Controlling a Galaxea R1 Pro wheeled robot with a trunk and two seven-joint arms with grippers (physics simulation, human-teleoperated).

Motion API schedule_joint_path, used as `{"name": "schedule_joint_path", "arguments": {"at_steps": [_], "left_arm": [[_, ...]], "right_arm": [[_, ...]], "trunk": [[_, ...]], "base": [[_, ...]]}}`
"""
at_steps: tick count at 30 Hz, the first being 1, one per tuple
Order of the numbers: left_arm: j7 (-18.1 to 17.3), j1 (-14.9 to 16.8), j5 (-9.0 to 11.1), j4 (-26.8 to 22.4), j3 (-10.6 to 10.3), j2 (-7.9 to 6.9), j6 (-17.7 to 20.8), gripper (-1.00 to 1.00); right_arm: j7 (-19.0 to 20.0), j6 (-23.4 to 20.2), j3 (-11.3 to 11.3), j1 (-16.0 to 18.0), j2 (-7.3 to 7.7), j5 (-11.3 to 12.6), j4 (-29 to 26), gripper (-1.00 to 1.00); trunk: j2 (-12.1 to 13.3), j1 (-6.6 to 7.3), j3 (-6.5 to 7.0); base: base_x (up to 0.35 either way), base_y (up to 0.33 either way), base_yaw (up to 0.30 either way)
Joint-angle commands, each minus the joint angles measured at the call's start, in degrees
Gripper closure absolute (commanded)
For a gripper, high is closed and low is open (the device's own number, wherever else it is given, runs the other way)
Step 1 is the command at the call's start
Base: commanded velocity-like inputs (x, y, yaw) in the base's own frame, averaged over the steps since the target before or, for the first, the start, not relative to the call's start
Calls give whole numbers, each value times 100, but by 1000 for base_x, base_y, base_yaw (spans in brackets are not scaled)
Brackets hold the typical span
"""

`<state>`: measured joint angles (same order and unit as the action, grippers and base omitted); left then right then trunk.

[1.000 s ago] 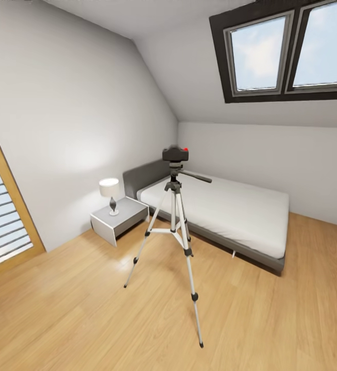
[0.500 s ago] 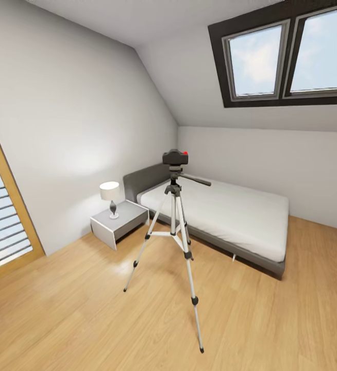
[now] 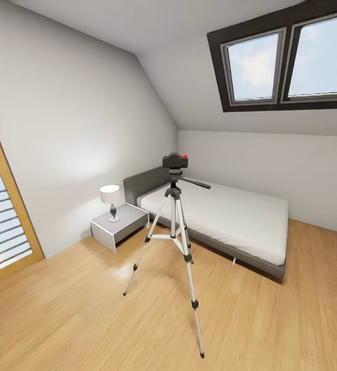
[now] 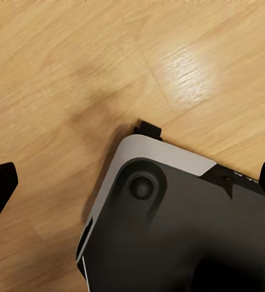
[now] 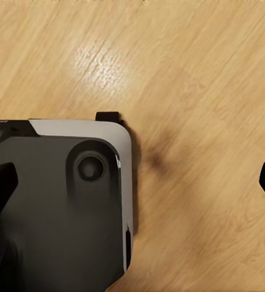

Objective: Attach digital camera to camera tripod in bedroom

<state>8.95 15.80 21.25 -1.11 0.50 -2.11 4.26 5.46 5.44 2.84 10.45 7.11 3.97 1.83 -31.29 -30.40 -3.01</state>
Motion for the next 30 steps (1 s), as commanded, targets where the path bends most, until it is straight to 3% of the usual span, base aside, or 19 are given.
{"name": "schedule_joint_path", "arguments": {"at_steps": [1,30], "left_arm": [[19,2,22,-12,3,0,31,-100],[19,2,20,-12,3,0,31,-100]], "right_arm": [[25,36,29,9,1,42,19,-100],[25,36,25,9,1,50,19,-100]], "trunk": [[-10,-3,-3],[-10,-3,224]], "base": [[0,0,0],[0,0,0]]}}
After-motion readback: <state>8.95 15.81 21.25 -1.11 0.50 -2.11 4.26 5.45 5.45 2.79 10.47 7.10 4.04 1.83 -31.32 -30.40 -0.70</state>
